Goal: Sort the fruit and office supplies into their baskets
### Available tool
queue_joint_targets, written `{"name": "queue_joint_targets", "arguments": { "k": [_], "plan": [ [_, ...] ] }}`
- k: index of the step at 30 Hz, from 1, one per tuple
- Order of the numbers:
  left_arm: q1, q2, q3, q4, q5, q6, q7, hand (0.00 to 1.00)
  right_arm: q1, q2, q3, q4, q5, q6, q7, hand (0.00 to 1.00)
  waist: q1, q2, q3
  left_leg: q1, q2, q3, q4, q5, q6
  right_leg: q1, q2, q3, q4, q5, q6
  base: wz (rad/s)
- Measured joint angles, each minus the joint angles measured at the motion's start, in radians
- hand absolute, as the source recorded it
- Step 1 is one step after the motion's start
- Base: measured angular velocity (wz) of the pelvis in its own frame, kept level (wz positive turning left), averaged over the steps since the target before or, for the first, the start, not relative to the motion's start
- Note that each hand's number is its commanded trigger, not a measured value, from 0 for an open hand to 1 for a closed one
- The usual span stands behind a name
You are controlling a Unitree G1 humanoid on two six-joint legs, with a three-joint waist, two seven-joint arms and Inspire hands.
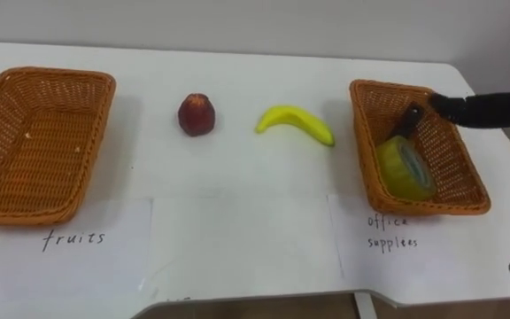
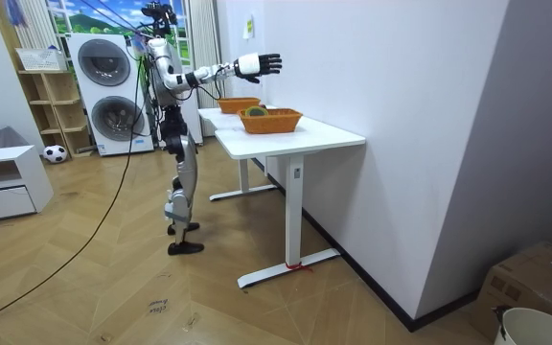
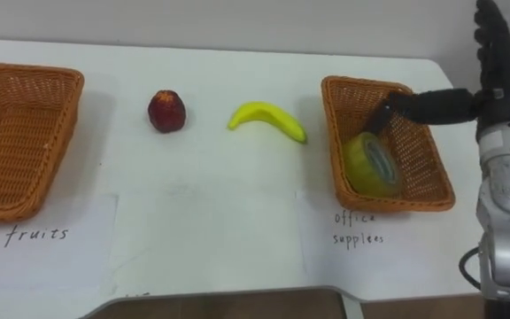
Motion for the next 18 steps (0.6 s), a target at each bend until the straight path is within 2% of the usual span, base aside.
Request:
{"name": "queue_joint_targets", "arguments": {
  "k": [5,9,12,15,17,18],
  "plan": [
    [0.002,0.008,0.009,0.002,-0.001,0.008,-0.018,0.0,-0.056,0.0,0.008,-0.031,-0.006,0.002,0.012,0.0,0.02,-0.002,0.0011,0.0,0.0,-0.008,0.009,0.0,0.0,0.004,-0.003,-0.019,0.0,0.0,0.0,0.03],
    [0.002,0.022,0.009,0.002,0.001,0.011,-0.032,0.0,-0.072,-0.007,0.048,-0.03,0.003,0.001,0.015,0.0,0.05,-0.024,0.0028,-0.006,0.007,-0.029,0.011,0.0,0.0,0.01,-0.002,-0.034,-0.001,0.0,0.0,0.12],
    [0.006,0.023,0.009,0.001,0.003,0.023,-0.032,0.0,-0.075,-0.01,0.087,-0.03,0.003,0.003,0.037,0.0,0.069,-0.037,-0.0033,-0.019,0.003,-0.048,0.014,0.0,0.0,0.01,-0.005,-0.053,0.001,0.0,0.0,0.18],
    [0.012,0.028,0.012,0.0,0.01,0.026,-0.033,0.0,-0.076,-0.026,0.115,-0.03,0.012,0.003,0.049,0.0,0.103,-0.045,-0.0034,-0.019,-0.002,-0.058,0.019,0.0,0.0,0.015,-0.006,-0.072,0.0,0.0,0.0,0.13],
    [0.018,0.035,0.017,-0.002,0.01,0.025,-0.033,0.0,-0.078,-0.034,0.125,-0.03,0.014,0.003,0.053,0.0,0.114,-0.054,-0.0055,-0.025,-0.002,-0.065,0.024,0.0,0.0,0.017,-0.007,-0.083,0.0,0.0,0.0,0.18],
    [0.022,0.041,0.017,-0.002,0.01,0.025,-0.035,0.0,-0.081,-0.043,0.133,-0.03,0.026,0.003,0.058,0.0,0.128,-0.057,-0.0037,-0.027,-0.002,-0.069,0.026,0.0,-0.001,0.017,-0.007,-0.089,-0.001,0.0,0.0,0.16]
  ]
}}
